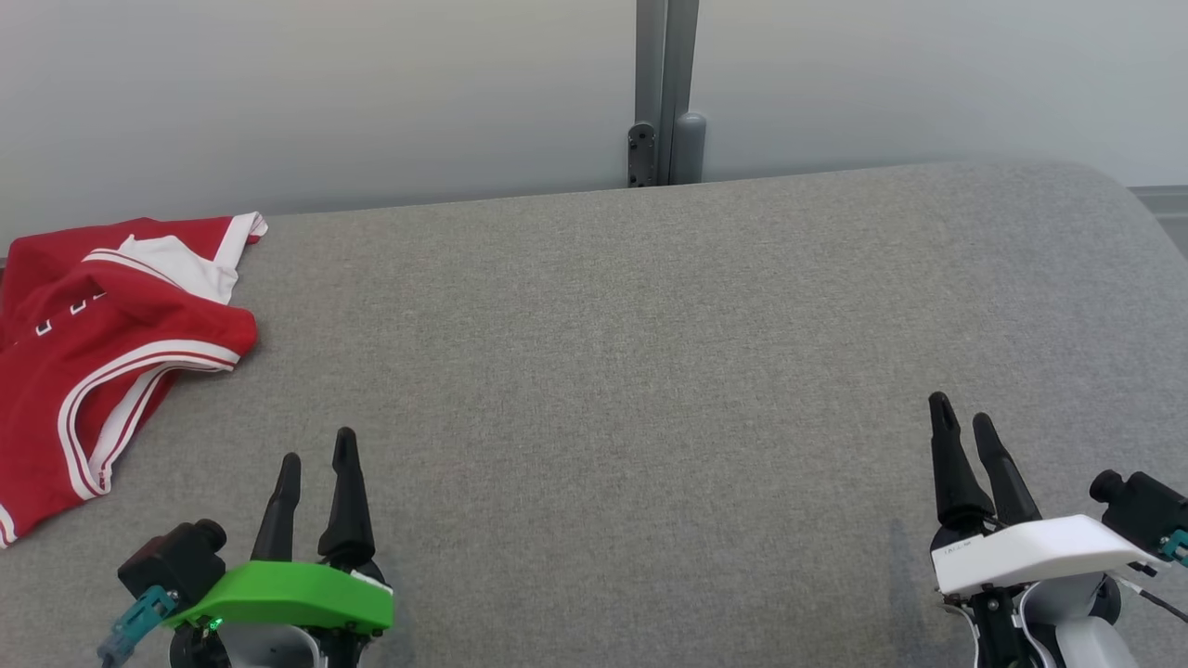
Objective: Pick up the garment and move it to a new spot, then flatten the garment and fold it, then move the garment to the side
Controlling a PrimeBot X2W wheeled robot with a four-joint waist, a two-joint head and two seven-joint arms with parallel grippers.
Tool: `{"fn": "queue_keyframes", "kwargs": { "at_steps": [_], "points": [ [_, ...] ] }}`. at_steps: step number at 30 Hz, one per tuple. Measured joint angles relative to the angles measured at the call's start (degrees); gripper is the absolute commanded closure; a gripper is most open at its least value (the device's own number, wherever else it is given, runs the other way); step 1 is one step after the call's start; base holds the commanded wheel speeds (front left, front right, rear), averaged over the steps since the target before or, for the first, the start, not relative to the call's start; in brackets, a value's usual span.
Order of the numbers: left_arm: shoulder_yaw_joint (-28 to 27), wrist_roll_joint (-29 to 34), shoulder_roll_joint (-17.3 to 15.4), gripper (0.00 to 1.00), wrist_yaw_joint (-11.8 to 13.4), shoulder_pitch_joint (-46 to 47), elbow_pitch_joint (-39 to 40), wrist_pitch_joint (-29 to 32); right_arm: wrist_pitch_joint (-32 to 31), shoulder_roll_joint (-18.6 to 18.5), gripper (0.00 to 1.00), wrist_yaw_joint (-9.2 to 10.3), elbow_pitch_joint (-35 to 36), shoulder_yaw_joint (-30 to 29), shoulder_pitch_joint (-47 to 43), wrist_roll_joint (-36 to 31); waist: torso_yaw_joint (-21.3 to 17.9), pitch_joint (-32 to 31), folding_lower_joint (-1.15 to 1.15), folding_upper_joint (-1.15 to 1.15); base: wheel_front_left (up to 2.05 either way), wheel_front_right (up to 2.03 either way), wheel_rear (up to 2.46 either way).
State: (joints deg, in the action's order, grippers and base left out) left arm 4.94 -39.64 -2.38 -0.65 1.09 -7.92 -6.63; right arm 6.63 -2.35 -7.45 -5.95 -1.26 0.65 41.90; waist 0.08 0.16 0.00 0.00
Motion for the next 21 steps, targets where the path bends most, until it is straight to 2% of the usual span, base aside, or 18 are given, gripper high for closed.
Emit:
{"fn": "queue_keyframes", "kwargs": {
  "at_steps": [21],
  "points": [
    [1.44, 12.39, -0.09, 0.0, 0.74, -0.82, -0.13, -3.12, 3.1, -0.13, 0.0, -0.01, 0.94, 0.89, -0.47, -14.12, 0.14, -0.09, 0.0, 0.0, 0.0, 0.0, 0.0]
  ]
}}
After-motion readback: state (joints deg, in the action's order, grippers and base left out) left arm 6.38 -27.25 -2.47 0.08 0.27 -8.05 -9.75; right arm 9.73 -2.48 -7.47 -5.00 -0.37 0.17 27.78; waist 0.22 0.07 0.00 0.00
